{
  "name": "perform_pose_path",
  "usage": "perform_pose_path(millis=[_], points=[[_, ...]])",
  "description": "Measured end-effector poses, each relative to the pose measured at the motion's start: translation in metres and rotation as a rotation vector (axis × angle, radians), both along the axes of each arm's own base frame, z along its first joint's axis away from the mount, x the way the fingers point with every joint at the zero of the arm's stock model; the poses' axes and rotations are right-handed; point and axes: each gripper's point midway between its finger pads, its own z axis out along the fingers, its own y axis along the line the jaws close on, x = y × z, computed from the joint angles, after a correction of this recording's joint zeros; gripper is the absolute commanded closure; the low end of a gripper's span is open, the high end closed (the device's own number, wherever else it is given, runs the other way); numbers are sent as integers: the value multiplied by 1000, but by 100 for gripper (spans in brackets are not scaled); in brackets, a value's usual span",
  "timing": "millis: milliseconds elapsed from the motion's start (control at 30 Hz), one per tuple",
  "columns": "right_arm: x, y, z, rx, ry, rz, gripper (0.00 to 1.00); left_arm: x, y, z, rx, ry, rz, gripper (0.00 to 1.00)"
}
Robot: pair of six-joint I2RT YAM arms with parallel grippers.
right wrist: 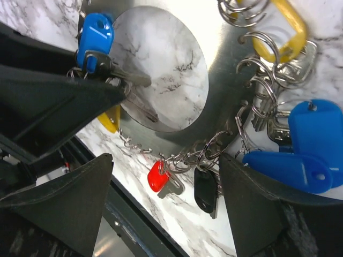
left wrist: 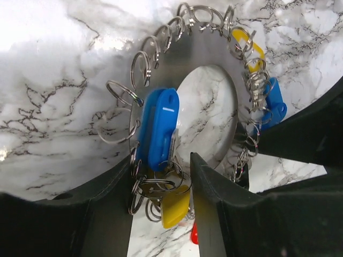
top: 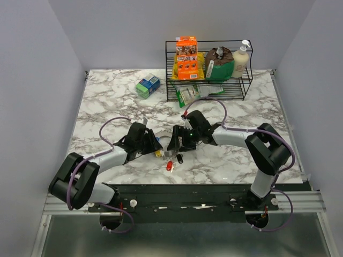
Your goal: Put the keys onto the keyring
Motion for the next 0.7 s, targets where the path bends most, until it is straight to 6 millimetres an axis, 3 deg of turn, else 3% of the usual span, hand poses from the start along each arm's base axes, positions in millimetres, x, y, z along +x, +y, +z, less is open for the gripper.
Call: perform_pose_path(millis=[300,467,700], points=[[18,5,13,-21,-64,-5,12,-14,4,-1,5,23,10,47],[26,8,22,-26,-101,1,12,-24,6,1,27,40,17,28],[29,-8,24,-100,-149,-8,12,-35,32,4,167,84,88,21]])
